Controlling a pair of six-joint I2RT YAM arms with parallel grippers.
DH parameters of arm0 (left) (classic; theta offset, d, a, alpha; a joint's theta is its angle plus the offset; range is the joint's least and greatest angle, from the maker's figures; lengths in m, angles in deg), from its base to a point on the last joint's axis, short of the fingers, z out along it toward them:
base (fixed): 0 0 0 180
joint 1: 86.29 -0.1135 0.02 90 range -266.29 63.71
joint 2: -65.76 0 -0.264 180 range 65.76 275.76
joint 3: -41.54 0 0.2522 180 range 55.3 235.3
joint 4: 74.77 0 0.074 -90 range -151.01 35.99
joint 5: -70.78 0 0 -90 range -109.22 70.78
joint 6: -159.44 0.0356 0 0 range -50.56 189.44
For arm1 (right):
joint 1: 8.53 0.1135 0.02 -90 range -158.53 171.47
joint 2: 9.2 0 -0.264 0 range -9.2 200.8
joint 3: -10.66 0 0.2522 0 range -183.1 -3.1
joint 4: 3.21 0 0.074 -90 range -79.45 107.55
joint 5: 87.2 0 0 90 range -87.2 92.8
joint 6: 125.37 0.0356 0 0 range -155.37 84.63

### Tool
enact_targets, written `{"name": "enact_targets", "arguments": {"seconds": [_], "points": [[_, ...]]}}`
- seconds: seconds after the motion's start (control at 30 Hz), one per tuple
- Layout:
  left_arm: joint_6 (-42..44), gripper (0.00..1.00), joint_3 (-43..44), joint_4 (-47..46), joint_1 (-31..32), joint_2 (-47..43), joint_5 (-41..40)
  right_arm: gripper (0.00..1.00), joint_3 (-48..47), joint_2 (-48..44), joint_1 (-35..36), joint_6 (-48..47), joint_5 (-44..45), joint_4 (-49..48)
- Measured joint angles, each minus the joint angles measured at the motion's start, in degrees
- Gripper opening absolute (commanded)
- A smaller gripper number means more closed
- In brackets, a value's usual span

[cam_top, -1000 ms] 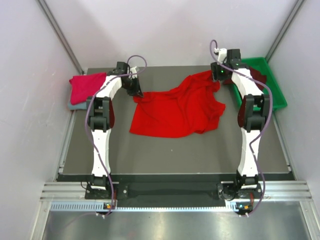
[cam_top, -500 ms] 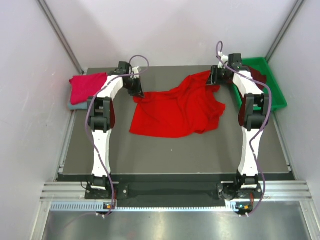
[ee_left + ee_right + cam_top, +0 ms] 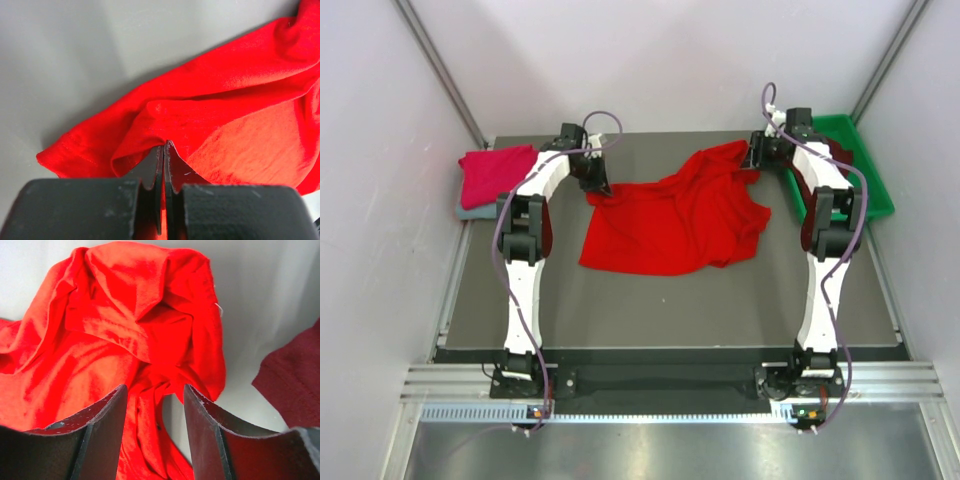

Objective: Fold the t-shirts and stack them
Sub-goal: Flatten the tshirt out

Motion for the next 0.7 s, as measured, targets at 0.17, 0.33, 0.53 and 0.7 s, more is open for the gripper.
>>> {"name": "enact_targets", "arguments": {"seconds": [0.17, 0.33, 0.53, 0.7], "points": [[0.02, 0.0, 0.0, 0.0, 0.0, 0.0, -0.02, 0.49, -0.98, 1.31, 0.0, 0.02, 0.59, -0.42], [0.17, 0.0, -0.07, 0.0, 0.0, 0.0, -0.13, 0.48, -2.12, 3.45, 0.0, 0.02, 1.33, -1.03], [0.63, 0.0, -0.22, 0.07, 0.07, 0.0, -0.98, 0.45, -3.39, 5.25, 0.0, 0.17, 1.77, -1.51], [1.14, 0.0, -0.22, 0.17, 0.37, -0.02, -1.38, 0.43, -4.9, 5.57, 0.0, 0.76, 1.81, -2.19]]}}
